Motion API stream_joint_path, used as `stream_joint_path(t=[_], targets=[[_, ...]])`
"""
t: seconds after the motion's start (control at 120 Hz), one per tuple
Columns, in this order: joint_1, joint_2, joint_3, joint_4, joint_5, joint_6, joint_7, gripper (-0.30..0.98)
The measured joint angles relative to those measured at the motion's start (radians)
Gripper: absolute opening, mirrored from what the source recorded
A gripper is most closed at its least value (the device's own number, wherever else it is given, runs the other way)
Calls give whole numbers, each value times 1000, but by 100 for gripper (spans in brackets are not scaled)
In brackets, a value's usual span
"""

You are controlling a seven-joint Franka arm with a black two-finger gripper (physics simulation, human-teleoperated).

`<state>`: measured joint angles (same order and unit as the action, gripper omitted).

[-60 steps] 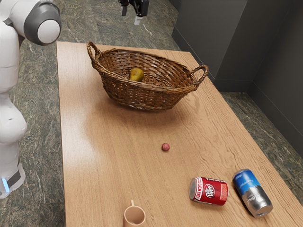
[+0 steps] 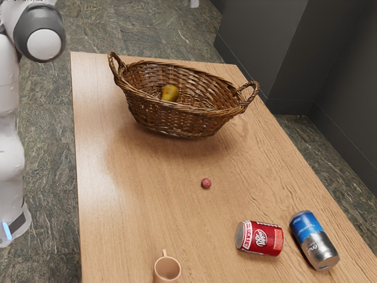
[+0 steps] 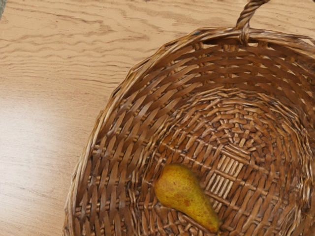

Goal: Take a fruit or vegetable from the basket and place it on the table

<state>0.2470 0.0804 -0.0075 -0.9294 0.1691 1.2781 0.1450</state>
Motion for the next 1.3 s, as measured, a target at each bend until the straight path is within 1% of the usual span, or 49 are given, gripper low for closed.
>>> stream_joint_path(t=[0.042, 0.1, 0.167, 0.233, 0.317, 0.408, 0.483, 0.583, 0.642, 0.708, 0.8, 0.867, 0.933, 0.967, 1.025, 1.075, 1.175, 1.3], targets=[[0, 22, 5, -15, 11, 54, 0, 66], [47, 26, 14, -37, 20, 127, 1, 66], [79, -6, 65, -68, 24, 188, 7, 66], [95, -25, 129, -146, -16, 258, 12, 66], [131, -39, 156, -177, -44, 318, 19, 66], [89, -31, 203, -186, -30, 356, 22, 66], [28, -28, 199, -188, -25, 373, 19, 67], [-94, -26, 202, -192, -24, 375, 17, 66], [-131, -12, 204, -196, -24, 369, 17, 66], [-130, -7, 212, -206, -38, 357, 17, 66], [-85, 3, 224, -233, -63, 345, 16, 66], [-61, 25, 234, -246, -83, 356, 14, 66], [-64, 35, 238, -256, -95, 381, 10, 66], [-80, 19, 251, -315, -100, 401, 4, 66], [-120, -113, 288, -572, -103, 477, -8, 66], [-131, -179, 328, -696, -107, 546, -19, 66], [-64, -181, 354, -762, -110, 641, -47, 67], [-71, -157, 354, -773, -108, 707, -82, 67]])
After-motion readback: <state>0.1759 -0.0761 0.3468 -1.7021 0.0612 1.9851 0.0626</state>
